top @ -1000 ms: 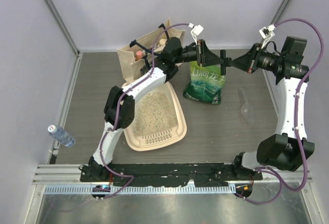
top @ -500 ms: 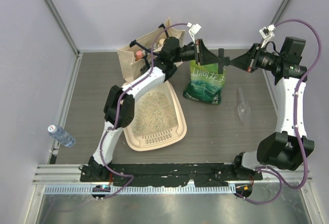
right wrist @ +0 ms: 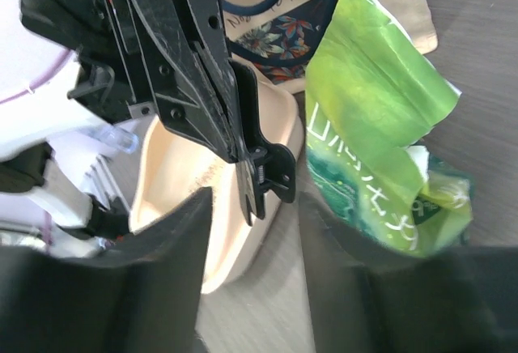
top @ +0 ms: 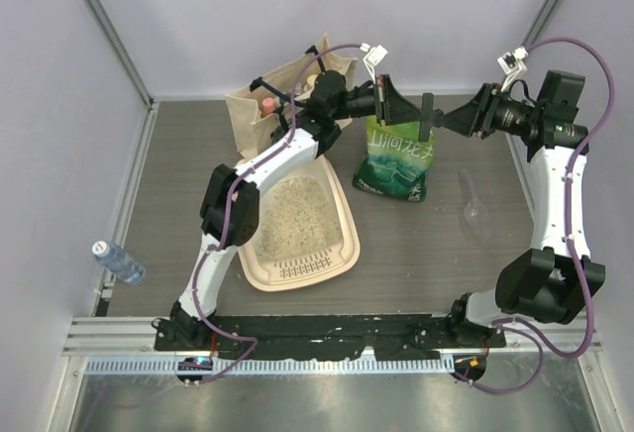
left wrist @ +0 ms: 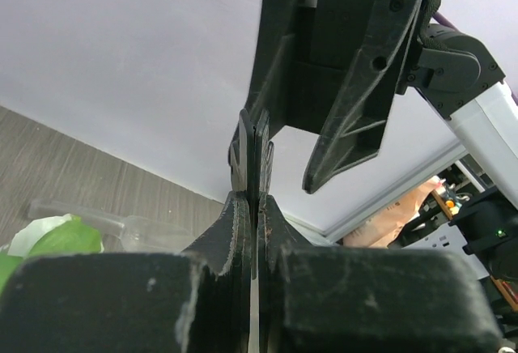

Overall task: Fill the litter box with clean litter
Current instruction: Pick up the clamp at the center of the board.

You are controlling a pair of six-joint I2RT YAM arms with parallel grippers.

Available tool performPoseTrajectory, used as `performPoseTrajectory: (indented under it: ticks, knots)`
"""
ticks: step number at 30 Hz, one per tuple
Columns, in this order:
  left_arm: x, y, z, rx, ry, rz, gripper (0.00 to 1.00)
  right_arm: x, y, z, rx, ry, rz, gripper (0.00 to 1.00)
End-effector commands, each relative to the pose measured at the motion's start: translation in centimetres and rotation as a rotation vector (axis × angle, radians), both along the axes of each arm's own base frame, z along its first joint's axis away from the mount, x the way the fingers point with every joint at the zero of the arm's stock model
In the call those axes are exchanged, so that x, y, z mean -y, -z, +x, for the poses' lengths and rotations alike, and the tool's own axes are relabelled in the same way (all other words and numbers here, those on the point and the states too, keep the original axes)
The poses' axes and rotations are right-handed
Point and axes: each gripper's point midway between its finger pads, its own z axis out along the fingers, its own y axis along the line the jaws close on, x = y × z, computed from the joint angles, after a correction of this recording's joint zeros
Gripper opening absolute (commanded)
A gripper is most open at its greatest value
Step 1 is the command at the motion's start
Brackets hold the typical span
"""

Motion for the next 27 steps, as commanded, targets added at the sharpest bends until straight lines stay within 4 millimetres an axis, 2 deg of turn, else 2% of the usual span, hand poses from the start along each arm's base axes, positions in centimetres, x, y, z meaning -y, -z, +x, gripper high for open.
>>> performPoseTrajectory:
  ticks: [1,3,7,9,10,13,18,24,27]
  knots:
    - [-0.9,-2.6,-0.3,0.086,0.021,-0.042,0.00,0.0,-3.0,-1.0,0.098,-0.012,-0.012,0.65]
    - [-1.5,-2.9,-0.4,0.079,0.037,-0.047,0.00,0.2,-3.2,-1.1,0.124,-0.004,-0.032,0.77]
    - [-2.2,-3.3,-1.2,0.067,0.085,-0.049,0.00,-0.4,-2.5,-1.2,0.096,-0.060,0.030,0.79]
    - [-2.3,-3.4,-1.6,0.056,0.101,-0.048,0.00,-1.0,-2.5,-1.5,0.034,-0.091,0.111,0.77]
    - [-2.4,-3.5,-1.6,0.051,0.103,-0.048,0.00,-1.1,-2.3,-1.0,0.075,-0.104,0.112,0.76]
    - [-2.4,-3.6,-1.7,0.030,0.105,-0.047,0.00,-1.9,-2.6,-1.2,0.089,-0.139,0.159,0.73]
    - [-2.3,-3.8,-1.9,0.016,0.113,-0.043,0.00,-2.3,-1.7,-1.0,0.073,-0.159,0.169,0.71]
    - [-2.3,-3.6,-1.8,0.001,0.112,-0.040,0.00,-2.6,-2.8,-0.8,0.116,-0.167,0.178,0.65]
    - [-2.2,-3.5,-1.7,-0.002,0.111,-0.039,0.00,-3.1,-2.7,-0.9,0.107,-0.189,0.186,0.60]
